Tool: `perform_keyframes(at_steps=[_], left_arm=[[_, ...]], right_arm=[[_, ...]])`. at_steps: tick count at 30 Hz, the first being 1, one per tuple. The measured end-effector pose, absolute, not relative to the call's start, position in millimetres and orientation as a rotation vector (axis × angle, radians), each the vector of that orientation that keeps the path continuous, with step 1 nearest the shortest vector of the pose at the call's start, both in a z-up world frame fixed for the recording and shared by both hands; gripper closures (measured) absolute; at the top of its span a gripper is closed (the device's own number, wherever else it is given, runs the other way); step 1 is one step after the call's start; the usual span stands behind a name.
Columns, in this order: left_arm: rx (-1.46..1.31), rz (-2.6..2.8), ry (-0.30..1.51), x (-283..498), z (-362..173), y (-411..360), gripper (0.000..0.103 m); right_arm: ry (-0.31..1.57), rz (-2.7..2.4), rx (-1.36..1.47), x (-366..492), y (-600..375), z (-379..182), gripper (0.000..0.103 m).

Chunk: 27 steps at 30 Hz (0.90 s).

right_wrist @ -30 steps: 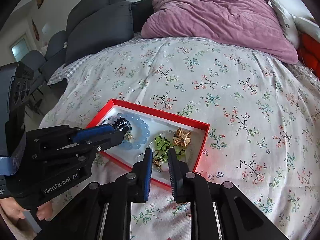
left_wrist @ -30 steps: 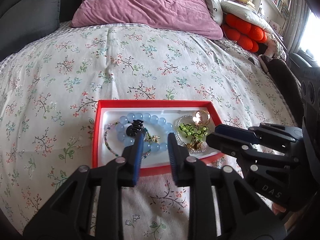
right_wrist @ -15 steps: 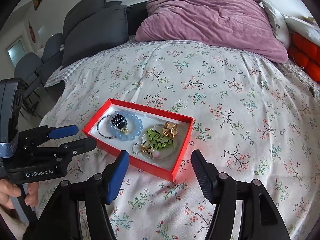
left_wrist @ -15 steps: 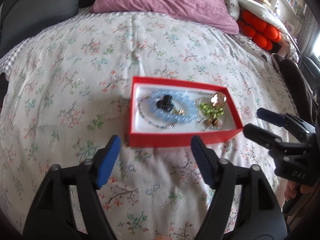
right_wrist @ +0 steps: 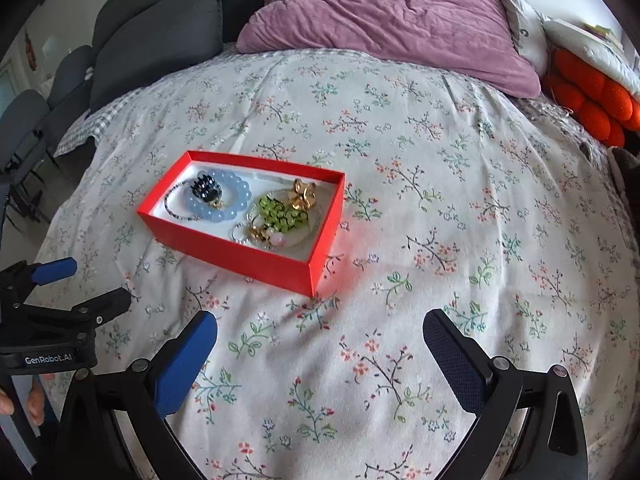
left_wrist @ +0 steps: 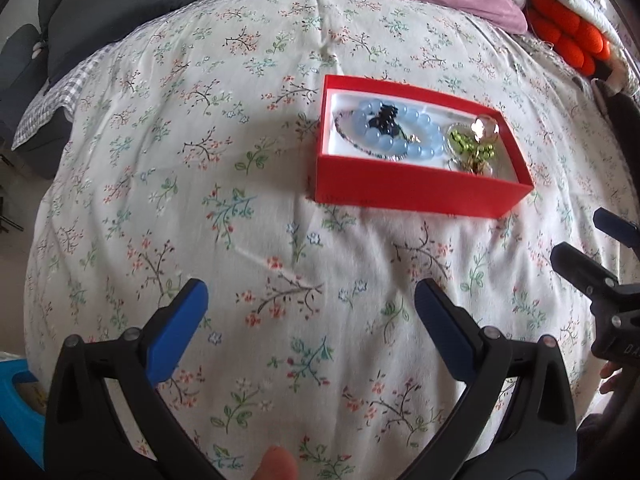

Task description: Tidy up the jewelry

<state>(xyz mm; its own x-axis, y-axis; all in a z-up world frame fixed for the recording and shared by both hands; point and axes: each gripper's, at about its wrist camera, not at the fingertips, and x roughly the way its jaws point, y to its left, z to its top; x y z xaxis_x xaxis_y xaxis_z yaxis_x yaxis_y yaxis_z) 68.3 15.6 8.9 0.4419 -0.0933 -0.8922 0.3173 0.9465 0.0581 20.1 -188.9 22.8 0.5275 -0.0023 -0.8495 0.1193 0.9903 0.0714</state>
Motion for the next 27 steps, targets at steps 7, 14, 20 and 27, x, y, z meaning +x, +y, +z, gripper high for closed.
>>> perform_keyframes(at_steps=[7, 14, 20, 27], left_arm=[[0.246, -0.196, 1.096, 57, 2, 6, 0.000], [0.255, -0.197, 1.098, 55, -1, -1, 0.000], [0.256, -0.201, 1.099, 55, -1, -1, 0.000], [0.263, -0.203, 1.098, 55, 0, -2, 0.000]], right_arm=[[1.064, -0.106, 0.105, 11, -179, 17, 0.000], [1.080, -0.127, 0.110, 13, -181, 11, 0.000], [1.087, -0.120, 0.109, 15, -180, 10, 0.000], [1.091, -0.120, 0.105, 17, -179, 8, 0.000]])
